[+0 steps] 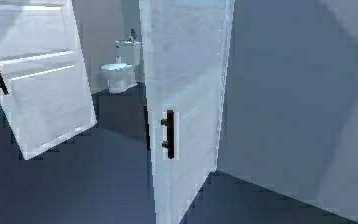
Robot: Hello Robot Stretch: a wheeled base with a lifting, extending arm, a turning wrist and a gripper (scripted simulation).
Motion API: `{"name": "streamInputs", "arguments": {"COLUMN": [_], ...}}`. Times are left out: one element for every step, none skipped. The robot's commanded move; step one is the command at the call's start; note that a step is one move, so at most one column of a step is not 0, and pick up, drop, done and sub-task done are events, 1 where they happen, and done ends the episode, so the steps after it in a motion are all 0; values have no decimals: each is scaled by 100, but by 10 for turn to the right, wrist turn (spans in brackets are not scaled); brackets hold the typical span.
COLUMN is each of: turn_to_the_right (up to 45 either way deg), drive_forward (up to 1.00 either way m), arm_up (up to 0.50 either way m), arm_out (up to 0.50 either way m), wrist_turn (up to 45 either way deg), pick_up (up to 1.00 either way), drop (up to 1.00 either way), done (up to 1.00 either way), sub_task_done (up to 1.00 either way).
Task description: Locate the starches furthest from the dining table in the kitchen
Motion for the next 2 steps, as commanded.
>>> {"name": "streamInputs", "arguments": {"turn_to_the_right": [450,450], "drive_forward": [0,0], "arm_up": [0,0], "arm_out": [0,0], "wrist_turn": [0,0], "pick_up": [0,0], "drop": [0,0], "done": [0,0], "sub_task_done": [0,0]}}
